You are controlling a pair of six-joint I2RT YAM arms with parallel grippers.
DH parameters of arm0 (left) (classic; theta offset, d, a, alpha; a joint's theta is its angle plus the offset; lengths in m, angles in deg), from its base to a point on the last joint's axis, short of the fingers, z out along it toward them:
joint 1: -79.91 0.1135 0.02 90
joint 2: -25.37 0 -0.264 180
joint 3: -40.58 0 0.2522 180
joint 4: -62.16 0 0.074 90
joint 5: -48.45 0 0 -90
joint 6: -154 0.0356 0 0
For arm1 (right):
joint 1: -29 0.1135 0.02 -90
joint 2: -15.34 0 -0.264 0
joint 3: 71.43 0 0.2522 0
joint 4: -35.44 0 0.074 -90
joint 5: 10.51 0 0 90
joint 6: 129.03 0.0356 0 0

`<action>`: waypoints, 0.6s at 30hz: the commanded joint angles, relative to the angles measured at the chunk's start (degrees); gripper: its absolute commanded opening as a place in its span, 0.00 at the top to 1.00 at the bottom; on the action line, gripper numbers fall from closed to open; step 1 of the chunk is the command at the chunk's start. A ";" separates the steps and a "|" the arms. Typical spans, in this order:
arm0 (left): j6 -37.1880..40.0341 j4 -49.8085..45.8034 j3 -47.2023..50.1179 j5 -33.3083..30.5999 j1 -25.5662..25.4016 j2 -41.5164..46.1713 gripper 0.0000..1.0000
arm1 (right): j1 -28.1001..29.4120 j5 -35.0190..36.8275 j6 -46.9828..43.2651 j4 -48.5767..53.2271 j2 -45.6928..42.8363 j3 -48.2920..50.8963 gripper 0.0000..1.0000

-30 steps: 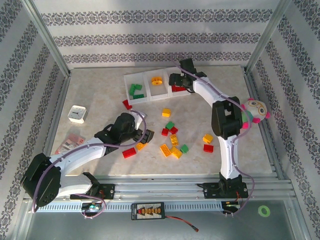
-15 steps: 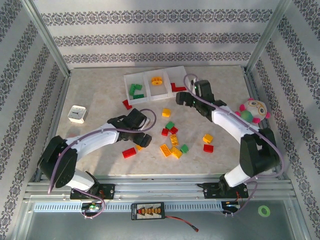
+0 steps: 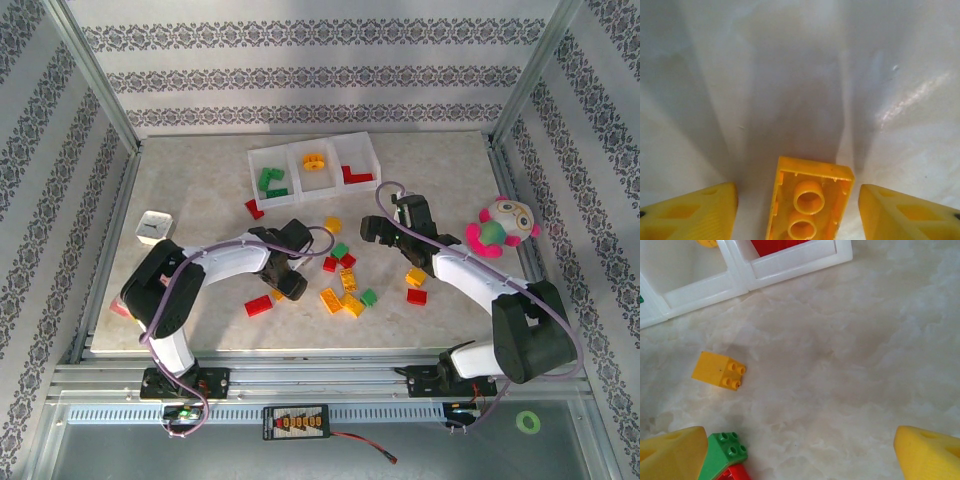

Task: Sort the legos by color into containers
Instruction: Pick up the lego from the middle-left of the table.

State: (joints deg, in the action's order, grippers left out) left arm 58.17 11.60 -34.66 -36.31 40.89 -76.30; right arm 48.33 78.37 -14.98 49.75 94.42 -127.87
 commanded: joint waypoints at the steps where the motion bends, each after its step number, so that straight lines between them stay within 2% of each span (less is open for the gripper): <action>1: -0.64 -3.45 -1.71 0.50 -0.79 -1.24 0.47 | -0.42 1.43 0.89 -1.26 -1.51 -1.08 0.04; 9: -1.71 -4.42 -2.51 -2.22 -1.42 -0.37 0.63 | -0.42 0.26 1.57 -1.31 -0.52 -2.33 0.04; 14: -2.34 -2.91 -3.68 -4.51 -1.40 2.02 0.69 | -0.30 -0.79 1.91 -1.26 -1.73 -2.24 0.04; 18: -3.12 0.26 -6.50 -8.23 -1.32 2.88 0.69 | -0.15 -1.73 2.48 -1.45 -2.63 -2.32 0.04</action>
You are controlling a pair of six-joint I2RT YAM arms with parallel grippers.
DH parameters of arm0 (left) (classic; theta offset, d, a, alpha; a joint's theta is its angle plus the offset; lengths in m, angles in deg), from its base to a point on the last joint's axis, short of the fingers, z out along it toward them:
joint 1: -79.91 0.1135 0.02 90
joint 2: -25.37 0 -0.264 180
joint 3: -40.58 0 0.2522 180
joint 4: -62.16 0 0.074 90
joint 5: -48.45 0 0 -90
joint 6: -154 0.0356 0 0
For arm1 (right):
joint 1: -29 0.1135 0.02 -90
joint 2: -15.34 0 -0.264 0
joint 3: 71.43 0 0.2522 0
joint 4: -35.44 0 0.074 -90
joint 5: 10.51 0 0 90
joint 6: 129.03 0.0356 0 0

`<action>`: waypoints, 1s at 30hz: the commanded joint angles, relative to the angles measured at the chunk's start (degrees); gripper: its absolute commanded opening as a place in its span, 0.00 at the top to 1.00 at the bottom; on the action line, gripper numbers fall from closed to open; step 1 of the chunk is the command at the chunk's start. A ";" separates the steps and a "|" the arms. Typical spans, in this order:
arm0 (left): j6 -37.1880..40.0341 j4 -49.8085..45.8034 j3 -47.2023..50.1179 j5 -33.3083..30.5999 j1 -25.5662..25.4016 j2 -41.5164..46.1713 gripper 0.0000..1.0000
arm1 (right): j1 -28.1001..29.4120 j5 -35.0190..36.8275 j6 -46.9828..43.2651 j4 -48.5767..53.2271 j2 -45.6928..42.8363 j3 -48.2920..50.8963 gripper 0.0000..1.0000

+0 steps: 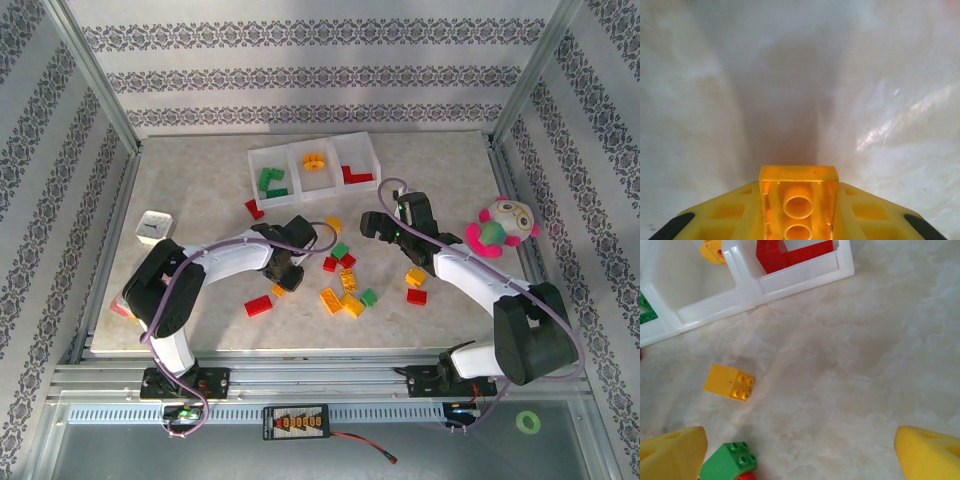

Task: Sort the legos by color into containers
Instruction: Pick up the lego from the middle-left of the table, then place the lego in the container.

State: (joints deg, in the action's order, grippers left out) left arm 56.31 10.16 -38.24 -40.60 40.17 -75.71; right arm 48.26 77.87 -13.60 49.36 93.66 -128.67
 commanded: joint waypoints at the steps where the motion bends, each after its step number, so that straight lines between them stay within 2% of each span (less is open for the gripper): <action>1: -1.37 2.64 -3.92 -5.11 -0.59 2.29 0.69 | -0.05 -1.26 1.27 -1.14 -2.08 -1.60 0.04; 6: 0.28 9.85 -8.61 -7.09 0.52 0.98 0.69 | -0.01 -1.71 1.07 -1.08 -2.82 -1.78 0.04; 13: 3.90 18.85 -19.42 -10.97 4.26 -6.74 0.68 | 0.89 -2.42 2.62 -2.10 -2.86 -0.21 0.04; 17: 5.74 26.47 -24.32 -10.01 6.61 -11.93 0.70 | 1.12 -2.04 2.70 -2.10 -3.35 0.98 0.04; 23: 5.66 28.79 -34.32 -7.60 10.26 -19.87 0.70 | 1.12 -1.79 2.94 -2.32 -3.36 2.35 0.03; 30: 6.30 32.15 -40.26 -5.33 12.55 -25.88 0.69 | 1.13 -2.24 2.50 -3.02 -2.74 2.18 0.03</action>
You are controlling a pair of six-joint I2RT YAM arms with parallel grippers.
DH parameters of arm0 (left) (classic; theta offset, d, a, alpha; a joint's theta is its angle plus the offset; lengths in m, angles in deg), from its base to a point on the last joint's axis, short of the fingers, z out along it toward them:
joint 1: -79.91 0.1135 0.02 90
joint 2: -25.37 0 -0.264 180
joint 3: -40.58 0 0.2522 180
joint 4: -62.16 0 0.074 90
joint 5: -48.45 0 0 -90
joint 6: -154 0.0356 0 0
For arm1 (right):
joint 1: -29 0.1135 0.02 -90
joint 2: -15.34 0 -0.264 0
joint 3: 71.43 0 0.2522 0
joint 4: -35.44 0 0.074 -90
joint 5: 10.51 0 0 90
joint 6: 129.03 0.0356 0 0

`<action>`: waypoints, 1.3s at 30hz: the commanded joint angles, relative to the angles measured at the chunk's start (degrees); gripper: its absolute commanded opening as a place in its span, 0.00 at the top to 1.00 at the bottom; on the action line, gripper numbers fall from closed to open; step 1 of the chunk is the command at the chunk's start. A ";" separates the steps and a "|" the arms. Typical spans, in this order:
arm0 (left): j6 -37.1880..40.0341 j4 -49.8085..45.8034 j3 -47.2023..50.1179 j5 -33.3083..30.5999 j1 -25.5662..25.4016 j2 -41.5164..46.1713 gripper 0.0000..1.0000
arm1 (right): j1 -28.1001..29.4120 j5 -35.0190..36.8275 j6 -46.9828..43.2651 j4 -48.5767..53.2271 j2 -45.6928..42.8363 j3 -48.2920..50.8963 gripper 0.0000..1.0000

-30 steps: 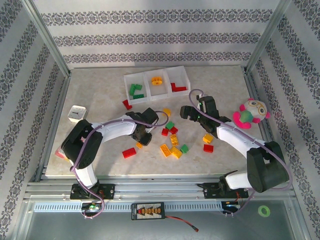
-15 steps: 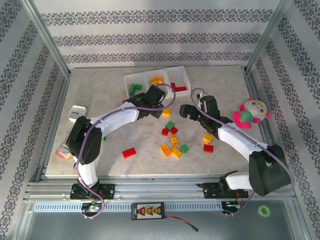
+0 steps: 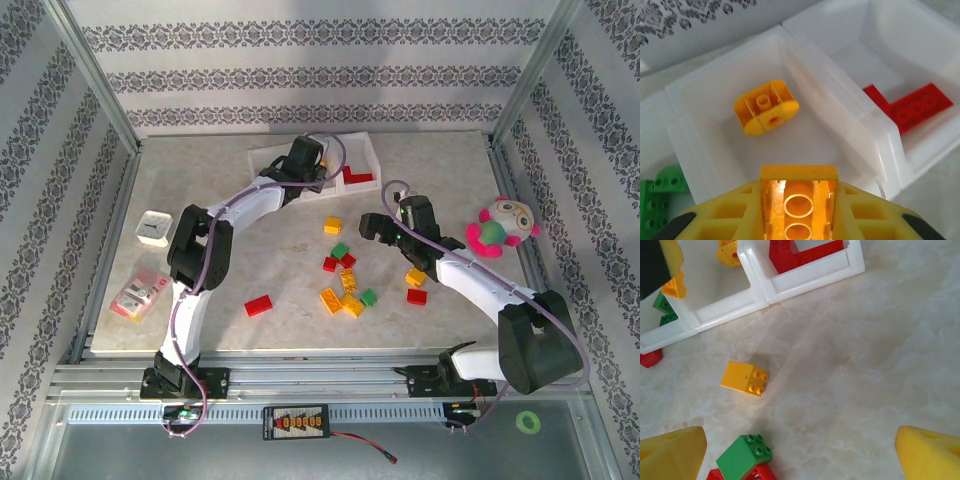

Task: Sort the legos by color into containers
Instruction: Place the lego in the container, then pick up the lego from the center of the table.

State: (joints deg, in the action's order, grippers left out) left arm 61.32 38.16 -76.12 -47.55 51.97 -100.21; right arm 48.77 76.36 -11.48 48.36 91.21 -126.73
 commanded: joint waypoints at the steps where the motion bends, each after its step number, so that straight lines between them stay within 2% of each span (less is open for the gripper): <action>1: 1.34 4.86 -2.75 2.16 1.07 -2.12 0.69 | 0.66 -0.73 0.22 -2.08 -0.29 0.23 0.03; 13: 1.69 2.04 -13.92 4.71 3.60 -11.18 0.68 | 0.63 -0.81 -0.83 -0.22 -2.02 -0.49 0.03; 16: 1.50 1.82 -14.21 5.91 3.62 -10.96 0.59 | 0.71 -1.14 -1.41 -0.12 -2.78 -0.38 0.02; 22: -0.52 2.09 -12.16 8.48 3.63 -6.89 0.27 | 1.72 -1.51 -3.92 0.83 -4.57 -0.63 0.02; 25: -1.25 3.73 -7.72 9.57 3.62 -2.15 0.11 | 2.31 -1.78 -4.25 2.06 -4.90 -1.00 0.02; 29: -2.24 9.49 3.15 11.54 3.52 6.90 0.01 | 3.41 -1.60 -4.44 2.40 -4.80 -1.09 0.02; 33: -1.56 14.78 14.79 12.46 3.02 16.51 0.01 | 4.93 -1.44 -4.55 2.24 -3.73 -1.59 0.02; 39: 1.22 21.92 34.68 7.97 0.84 30.93 0.01 | 7.72 -0.52 -4.12 2.79 -1.21 -3.84 0.02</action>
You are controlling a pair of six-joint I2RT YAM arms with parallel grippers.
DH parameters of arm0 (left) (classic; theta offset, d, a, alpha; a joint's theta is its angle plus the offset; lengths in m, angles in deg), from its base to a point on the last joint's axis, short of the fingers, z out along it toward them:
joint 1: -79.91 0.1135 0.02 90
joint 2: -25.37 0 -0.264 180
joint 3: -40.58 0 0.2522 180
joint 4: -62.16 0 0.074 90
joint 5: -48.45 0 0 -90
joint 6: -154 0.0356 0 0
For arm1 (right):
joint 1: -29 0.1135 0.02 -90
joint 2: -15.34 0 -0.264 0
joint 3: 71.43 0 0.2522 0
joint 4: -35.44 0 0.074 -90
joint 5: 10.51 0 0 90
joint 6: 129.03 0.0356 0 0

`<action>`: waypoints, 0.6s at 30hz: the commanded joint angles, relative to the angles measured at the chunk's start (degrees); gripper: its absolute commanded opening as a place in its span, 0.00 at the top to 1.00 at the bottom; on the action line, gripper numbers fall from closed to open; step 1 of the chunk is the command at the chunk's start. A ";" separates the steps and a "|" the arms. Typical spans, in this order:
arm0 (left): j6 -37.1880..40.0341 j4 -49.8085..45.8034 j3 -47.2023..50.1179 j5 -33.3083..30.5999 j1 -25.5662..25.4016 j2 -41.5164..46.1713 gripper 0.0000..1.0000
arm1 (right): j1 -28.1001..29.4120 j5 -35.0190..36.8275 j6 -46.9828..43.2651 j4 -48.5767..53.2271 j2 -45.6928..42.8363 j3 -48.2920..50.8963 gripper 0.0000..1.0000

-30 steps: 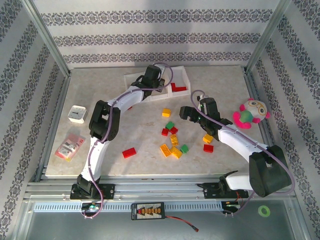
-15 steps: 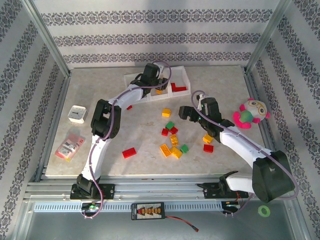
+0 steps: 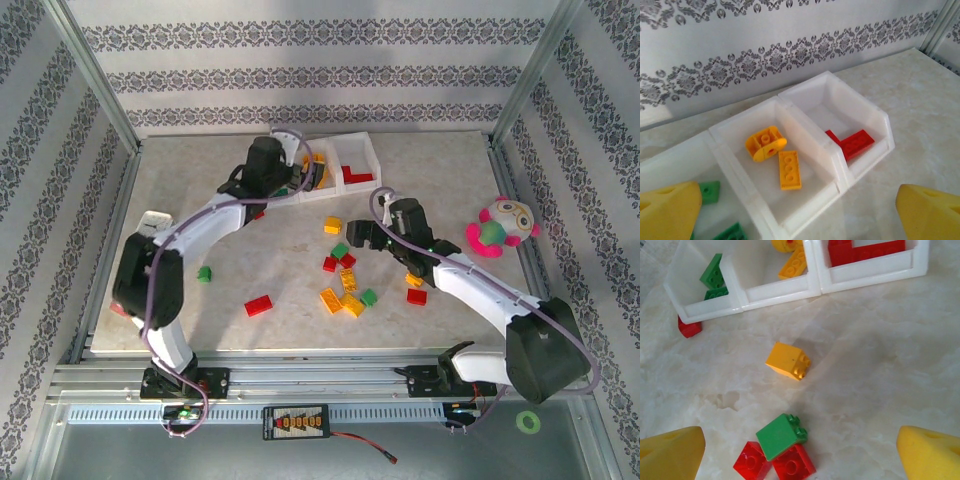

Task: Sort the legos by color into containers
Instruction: Pick up the lego from the center of the table.

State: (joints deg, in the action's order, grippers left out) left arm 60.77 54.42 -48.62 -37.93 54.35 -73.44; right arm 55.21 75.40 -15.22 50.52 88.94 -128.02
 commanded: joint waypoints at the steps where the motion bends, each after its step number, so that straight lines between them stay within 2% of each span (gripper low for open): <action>1: 2.10 6.53 10.05 -2.08 -1.98 6.26 0.01 | 1.75 0.71 -0.20 1.27 1.60 -3.16 0.02; 12: 6.96 12.15 40.94 -8.27 -11.48 31.52 0.01 | 6.87 4.66 -0.57 8.70 17.50 -14.75 0.02; 18: 7.43 5.95 47.30 -5.70 -13.62 40.87 0.01 | 7.07 6.12 0.17 12.91 29.92 -25.58 0.02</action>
State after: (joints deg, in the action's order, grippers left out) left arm 66.81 61.68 -2.51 -43.90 41.94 -35.67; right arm 61.90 78.83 -15.19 59.72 115.34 -149.13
